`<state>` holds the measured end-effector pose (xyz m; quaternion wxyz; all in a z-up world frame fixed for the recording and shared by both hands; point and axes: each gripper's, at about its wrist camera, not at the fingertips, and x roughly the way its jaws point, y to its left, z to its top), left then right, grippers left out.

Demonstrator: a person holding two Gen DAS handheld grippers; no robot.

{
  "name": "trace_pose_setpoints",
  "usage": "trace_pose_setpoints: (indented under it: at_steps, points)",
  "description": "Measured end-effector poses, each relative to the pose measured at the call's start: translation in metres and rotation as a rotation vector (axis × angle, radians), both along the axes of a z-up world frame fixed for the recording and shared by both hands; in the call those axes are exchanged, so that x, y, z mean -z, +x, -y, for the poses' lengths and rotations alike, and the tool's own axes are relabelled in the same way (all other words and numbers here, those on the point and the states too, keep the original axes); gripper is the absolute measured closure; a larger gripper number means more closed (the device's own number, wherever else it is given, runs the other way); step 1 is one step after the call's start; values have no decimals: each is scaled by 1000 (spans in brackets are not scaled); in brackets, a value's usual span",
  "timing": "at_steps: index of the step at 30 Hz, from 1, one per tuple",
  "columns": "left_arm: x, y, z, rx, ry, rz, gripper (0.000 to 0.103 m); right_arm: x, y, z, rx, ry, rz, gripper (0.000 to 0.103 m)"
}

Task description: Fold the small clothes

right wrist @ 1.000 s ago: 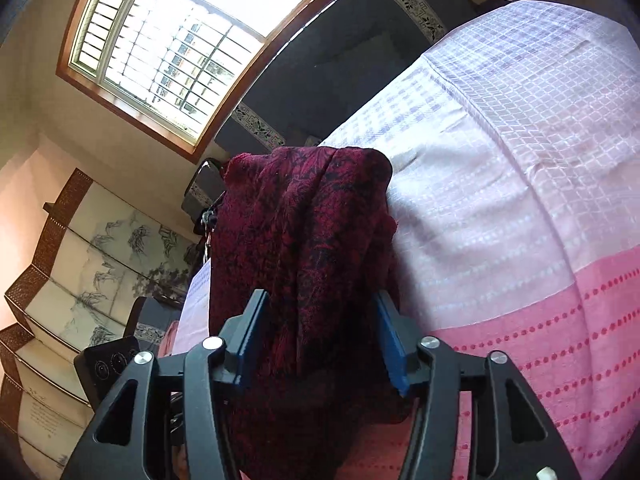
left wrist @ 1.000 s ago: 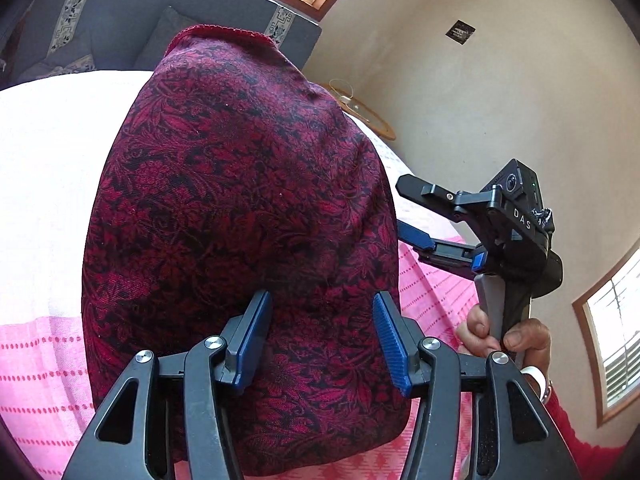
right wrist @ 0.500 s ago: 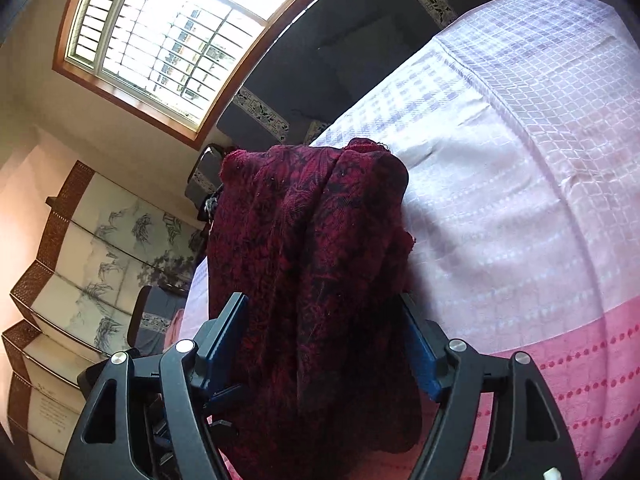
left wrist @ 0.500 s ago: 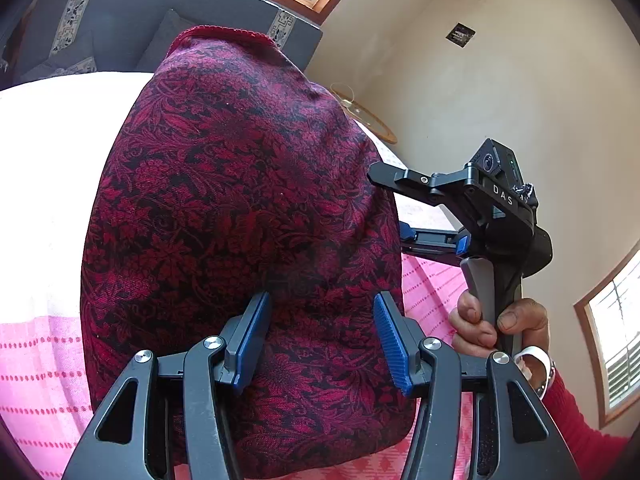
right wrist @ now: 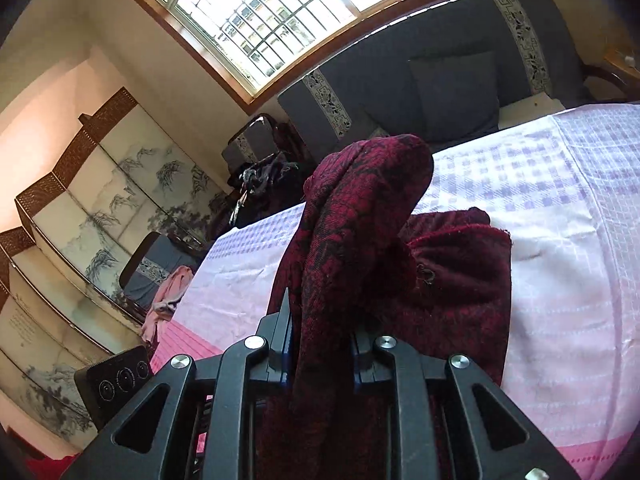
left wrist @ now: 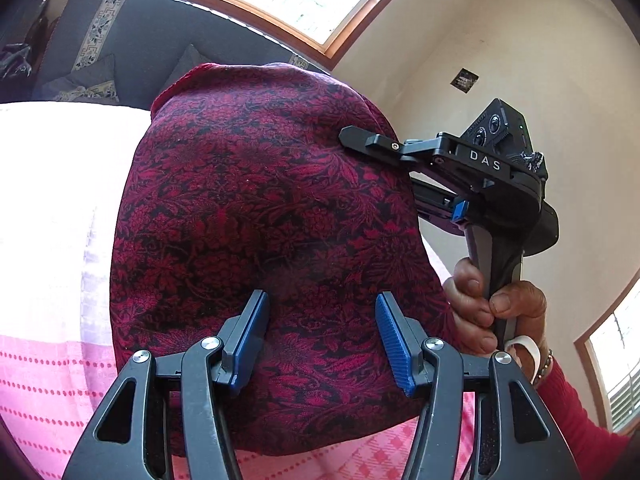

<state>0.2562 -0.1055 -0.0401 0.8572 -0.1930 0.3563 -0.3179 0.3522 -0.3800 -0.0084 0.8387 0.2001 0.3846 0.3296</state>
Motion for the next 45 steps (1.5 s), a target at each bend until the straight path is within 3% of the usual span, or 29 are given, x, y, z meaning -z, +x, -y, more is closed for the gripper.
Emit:
trace_pose_setpoints:
  at_steps: [3,7,14,17,23,30,34,38,41,45]
  points:
    - [8,10,2,-7,-25,-28,45,4,23,6,13,-1,16,84]
    - [28,20,5,3,-52,-90,45,41,39,37,81,2,-48,85]
    - [33,19,13,10,2,-50,45,92,34,66,149,87,-107,86]
    - [31,22,10,4,-19,-72,45,82,34,68,161,132,-91,86]
    - [29,27,7,-30,-36,-61,43,49,44,56,138,71,13,87]
    - [32,24,17,-14,41,-13,43,87,47,54,171,-5,-6,87]
    - [30,27,21,-14,32,-20,39,83,44,54,156,-19,3,83]
    - [30,30,21,-25,13,-32,37,62,32,68,184,51,41,78]
    - [30,30,23,-29,12,-29,35,37,12,75,210,36,112,78]
    - [29,30,26,-30,17,-25,33,8,6,56,112,-11,159,78]
